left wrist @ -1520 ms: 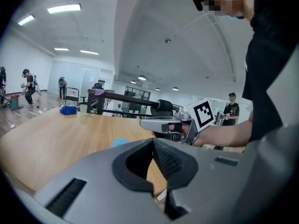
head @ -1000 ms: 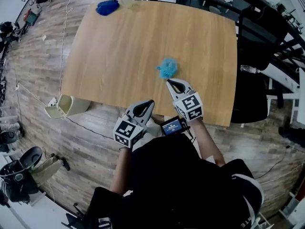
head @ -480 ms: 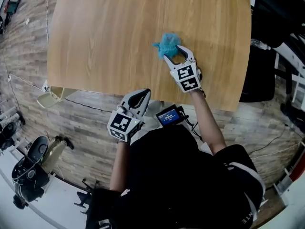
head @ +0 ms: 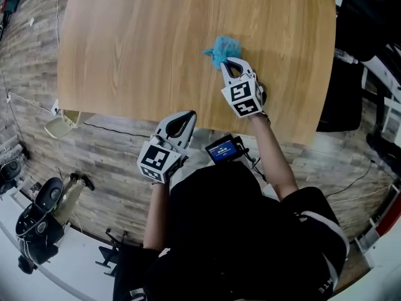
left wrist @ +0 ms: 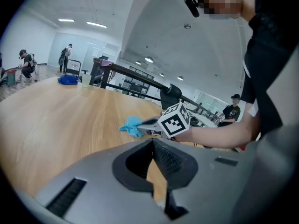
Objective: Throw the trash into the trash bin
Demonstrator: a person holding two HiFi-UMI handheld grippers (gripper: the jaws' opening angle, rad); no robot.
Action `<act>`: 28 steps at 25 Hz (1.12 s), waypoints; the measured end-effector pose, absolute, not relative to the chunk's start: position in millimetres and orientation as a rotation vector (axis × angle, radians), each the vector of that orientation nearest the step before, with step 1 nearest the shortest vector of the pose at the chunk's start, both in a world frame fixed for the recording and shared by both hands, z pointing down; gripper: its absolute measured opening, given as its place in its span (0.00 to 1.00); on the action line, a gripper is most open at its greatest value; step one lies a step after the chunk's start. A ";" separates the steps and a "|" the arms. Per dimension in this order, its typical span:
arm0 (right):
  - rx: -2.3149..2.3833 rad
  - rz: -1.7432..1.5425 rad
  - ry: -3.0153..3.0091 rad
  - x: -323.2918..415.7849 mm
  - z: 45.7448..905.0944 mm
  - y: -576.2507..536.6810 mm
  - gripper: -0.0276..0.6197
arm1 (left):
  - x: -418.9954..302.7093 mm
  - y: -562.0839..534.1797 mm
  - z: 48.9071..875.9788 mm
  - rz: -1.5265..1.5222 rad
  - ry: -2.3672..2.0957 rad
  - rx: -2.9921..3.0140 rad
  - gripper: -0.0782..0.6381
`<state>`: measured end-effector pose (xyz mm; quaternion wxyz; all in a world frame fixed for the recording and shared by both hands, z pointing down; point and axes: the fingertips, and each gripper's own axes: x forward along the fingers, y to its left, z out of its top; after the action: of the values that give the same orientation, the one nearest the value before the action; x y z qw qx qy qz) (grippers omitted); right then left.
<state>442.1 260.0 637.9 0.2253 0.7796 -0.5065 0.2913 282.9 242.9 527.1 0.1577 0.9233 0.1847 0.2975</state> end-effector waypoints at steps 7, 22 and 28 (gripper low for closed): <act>2.131 0.771 -1.436 433.2 617.6 256.4 0.05 | 275.6 246.5 511.8 0.811 0.490 2.659 0.12; 1.680 0.532 -1.947 244.4 567.3 116.8 0.05 | 115.1 203.7 475.7 0.697 -0.168 2.672 0.12; 1.497 0.465 -2.090 163.5 576.4 67.2 0.05 | 50.8 181.2 488.9 0.630 -0.379 2.642 0.12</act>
<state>163.5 67.2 576.4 0.2616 0.5530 -0.7722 0.1720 50.8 181.2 488.9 0.1983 0.9442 -0.1356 0.2252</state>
